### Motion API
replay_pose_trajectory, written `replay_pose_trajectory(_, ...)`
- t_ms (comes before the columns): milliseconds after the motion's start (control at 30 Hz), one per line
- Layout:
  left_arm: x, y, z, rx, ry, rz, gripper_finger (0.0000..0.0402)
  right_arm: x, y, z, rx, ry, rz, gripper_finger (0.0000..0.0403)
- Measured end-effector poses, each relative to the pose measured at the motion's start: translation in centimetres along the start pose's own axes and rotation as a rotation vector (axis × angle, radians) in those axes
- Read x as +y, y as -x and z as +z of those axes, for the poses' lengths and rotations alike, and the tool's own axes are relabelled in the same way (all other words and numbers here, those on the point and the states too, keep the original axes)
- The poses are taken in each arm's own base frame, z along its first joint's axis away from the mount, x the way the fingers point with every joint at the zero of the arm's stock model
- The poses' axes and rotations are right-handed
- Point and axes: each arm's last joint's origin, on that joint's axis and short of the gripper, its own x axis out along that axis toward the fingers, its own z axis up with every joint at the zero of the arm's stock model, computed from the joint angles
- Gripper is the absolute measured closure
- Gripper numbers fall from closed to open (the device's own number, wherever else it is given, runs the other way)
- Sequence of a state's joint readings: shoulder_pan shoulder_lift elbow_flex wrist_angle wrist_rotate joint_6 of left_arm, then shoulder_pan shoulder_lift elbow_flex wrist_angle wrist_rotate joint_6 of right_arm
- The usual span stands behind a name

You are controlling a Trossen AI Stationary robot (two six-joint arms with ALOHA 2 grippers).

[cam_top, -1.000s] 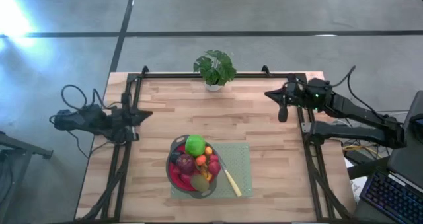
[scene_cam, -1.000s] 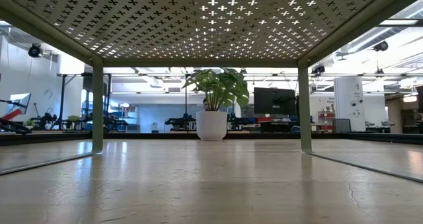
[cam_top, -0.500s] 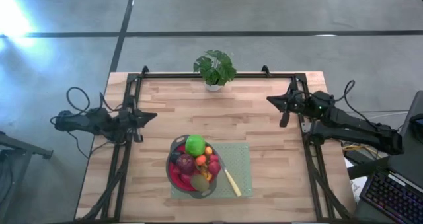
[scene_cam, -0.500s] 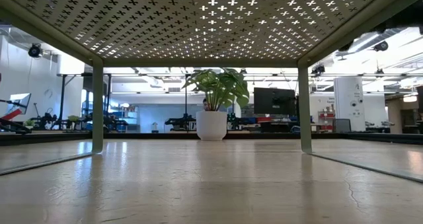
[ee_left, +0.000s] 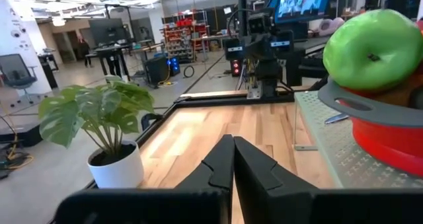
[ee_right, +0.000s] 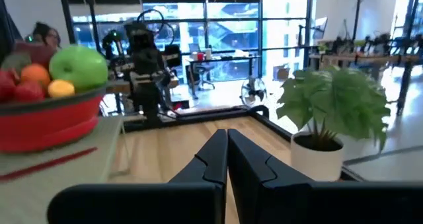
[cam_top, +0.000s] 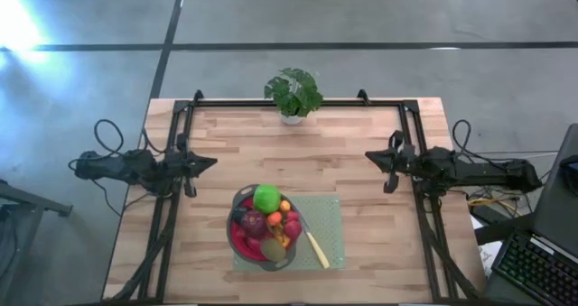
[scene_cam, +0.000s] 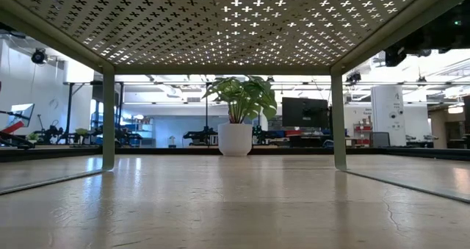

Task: Pick & Place Fruit
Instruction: Return to Home Position

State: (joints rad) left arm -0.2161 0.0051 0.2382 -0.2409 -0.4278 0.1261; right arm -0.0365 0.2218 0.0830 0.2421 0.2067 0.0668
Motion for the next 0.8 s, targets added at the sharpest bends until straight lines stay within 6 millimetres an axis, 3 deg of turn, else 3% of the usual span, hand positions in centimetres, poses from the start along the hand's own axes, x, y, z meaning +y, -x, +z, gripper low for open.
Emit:
replay_pose_trajectory(200,0.0,0.0,-0.1,0.006,-0.007,0.004,0.039,0.4,0.2,-1.9,0.074,0.106,-0.054,0.0394)
replay_pose_trajectory(367,0.0,0.0,-0.1,0.009,-0.009,0.007,0.0387,0.1,0.5,-4.4,0.252,0.106,-0.085,0.0394)
replay_pose_trajectory(733,-0.3,-0.7,-2.0,0.079,-0.044,0.076,0.0389,0.1,0.3,-5.1,0.319,0.079,-0.102,0.0394)
replay_pose_trajectory(800,-0.5,-0.9,-2.7,0.088,0.025,0.071,0.039,0.1,0.2,-5.2,0.325,0.08,-0.102,0.0394)
